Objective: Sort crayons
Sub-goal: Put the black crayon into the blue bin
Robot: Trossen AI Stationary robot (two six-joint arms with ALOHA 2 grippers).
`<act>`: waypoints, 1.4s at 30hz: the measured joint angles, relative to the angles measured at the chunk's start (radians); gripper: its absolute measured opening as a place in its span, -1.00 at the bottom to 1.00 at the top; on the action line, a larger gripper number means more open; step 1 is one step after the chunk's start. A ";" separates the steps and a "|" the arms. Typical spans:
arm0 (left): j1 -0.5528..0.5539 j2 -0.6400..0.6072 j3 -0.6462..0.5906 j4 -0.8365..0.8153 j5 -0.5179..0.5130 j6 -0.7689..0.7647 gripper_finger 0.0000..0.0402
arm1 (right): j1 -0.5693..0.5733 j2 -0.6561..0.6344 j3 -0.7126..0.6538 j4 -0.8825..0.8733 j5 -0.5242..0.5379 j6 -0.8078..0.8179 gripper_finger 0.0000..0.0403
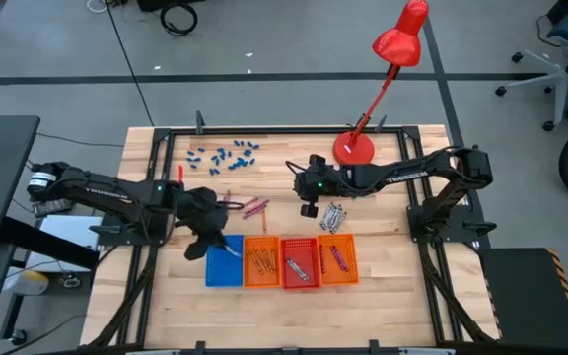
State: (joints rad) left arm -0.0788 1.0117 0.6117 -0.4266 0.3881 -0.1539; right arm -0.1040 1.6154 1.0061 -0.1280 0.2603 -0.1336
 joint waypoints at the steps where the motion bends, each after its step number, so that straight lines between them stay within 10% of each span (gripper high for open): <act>1: 0.000 0.000 0.000 -0.031 0.014 -0.031 -0.77 | 0.000 0.000 0.000 0.000 0.000 -0.001 -0.44; 18: -0.050 0.176 0.000 -0.028 0.103 -0.219 -0.75 | -0.003 0.001 0.000 0.001 -0.003 0.002 -0.44; 31: -0.031 0.206 0.050 -0.064 0.116 -0.145 -0.10 | -0.012 0.002 -0.013 -0.003 -0.048 0.054 -0.44; 42: -0.022 0.205 0.107 -0.054 -0.403 0.077 -0.10 | -0.100 0.004 -0.041 -0.164 -0.032 0.218 -0.44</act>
State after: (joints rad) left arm -0.1013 1.2171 0.7189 -0.4808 -0.0147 -0.0770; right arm -0.2037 1.6191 0.9649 -0.2920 0.2284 0.0841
